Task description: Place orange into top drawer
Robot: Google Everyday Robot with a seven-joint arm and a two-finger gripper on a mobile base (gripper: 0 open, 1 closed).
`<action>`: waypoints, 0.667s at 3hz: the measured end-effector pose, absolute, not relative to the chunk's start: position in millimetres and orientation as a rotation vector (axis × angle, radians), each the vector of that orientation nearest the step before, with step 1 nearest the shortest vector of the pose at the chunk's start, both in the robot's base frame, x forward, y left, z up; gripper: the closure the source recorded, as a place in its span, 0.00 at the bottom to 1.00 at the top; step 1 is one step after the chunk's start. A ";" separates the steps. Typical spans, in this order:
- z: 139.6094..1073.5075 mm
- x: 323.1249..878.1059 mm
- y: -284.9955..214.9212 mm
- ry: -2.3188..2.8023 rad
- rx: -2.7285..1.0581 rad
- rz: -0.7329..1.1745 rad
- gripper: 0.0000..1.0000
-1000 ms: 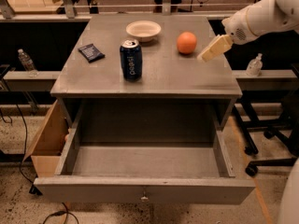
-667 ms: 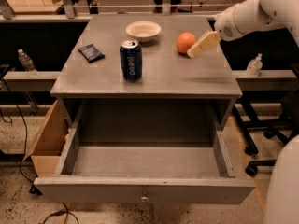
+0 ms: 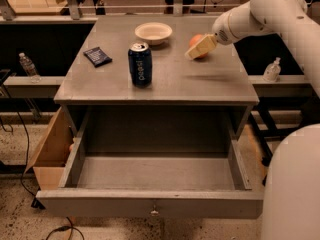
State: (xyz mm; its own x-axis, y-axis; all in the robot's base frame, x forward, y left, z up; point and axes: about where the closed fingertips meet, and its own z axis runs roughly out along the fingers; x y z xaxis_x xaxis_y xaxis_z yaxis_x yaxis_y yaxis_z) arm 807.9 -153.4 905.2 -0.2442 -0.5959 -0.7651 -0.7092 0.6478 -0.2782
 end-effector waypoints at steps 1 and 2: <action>894.8 817.2 -147.2 1.974 -0.991 0.159 0.00; 886.0 823.3 -144.0 2.002 -0.970 0.163 0.18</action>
Offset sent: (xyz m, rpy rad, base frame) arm 0.0218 0.0077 -0.0227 0.0180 0.0617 -0.0808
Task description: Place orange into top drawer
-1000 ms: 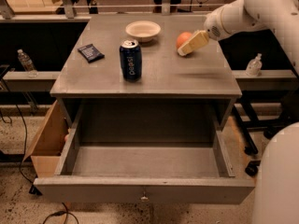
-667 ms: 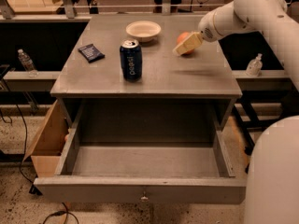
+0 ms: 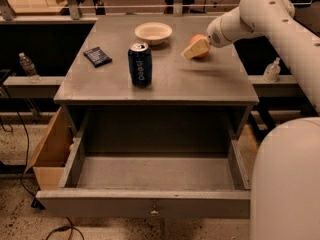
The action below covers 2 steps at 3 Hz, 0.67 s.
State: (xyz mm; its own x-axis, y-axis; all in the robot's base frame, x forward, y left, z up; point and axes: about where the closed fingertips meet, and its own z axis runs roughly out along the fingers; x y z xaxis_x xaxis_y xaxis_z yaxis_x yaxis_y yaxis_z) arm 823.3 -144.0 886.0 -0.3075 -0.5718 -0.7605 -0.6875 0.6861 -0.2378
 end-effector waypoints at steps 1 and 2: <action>883.8 824.7 -145.4 2.013 -0.955 0.160 0.41; 879.7 823.8 -145.0 2.024 -0.951 0.165 0.64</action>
Offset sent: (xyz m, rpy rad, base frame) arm -0.0031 -0.0061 -0.0057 0.0055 0.0215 -0.0298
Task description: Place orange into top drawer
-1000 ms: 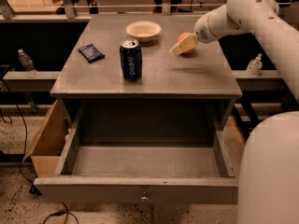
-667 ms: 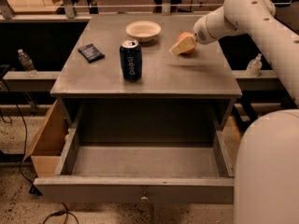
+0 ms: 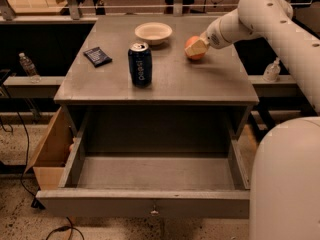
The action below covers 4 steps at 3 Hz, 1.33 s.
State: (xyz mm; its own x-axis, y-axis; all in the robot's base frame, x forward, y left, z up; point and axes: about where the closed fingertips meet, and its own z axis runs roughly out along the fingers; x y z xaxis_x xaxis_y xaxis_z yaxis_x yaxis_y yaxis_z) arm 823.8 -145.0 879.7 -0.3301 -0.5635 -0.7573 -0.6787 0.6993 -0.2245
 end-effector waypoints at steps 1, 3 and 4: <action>876.9 820.0 -146.1 2.030 -0.954 0.170 0.88; 875.5 812.4 -146.7 2.035 -0.970 0.192 1.00; 909.2 796.2 -156.3 1.969 -0.981 0.187 1.00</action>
Offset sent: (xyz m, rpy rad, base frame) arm -0.0122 -0.0055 -0.0026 -0.0010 0.0213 0.0064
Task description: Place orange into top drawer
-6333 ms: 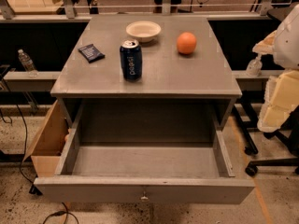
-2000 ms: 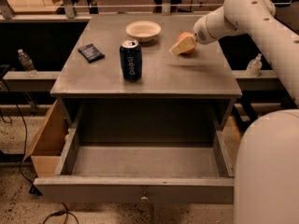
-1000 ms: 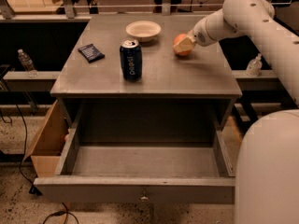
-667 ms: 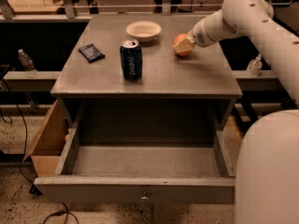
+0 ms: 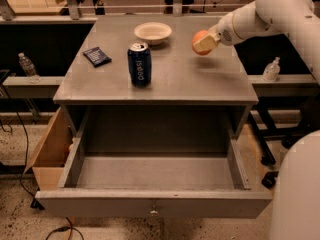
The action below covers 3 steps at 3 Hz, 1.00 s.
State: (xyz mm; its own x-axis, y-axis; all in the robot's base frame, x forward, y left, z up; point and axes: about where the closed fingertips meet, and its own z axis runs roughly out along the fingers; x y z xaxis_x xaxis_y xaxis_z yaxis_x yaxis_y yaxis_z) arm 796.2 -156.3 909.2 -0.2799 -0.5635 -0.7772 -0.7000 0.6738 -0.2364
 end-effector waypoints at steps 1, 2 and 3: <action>958.3 772.0 -164.2 1.870 -1.017 0.160 1.00; 971.5 754.7 -157.6 1.855 -1.114 0.203 1.00; 955.7 710.9 -137.7 1.917 -1.270 0.325 1.00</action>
Offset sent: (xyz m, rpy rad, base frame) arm -0.0868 -0.0009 0.0713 -0.0716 0.0623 0.2907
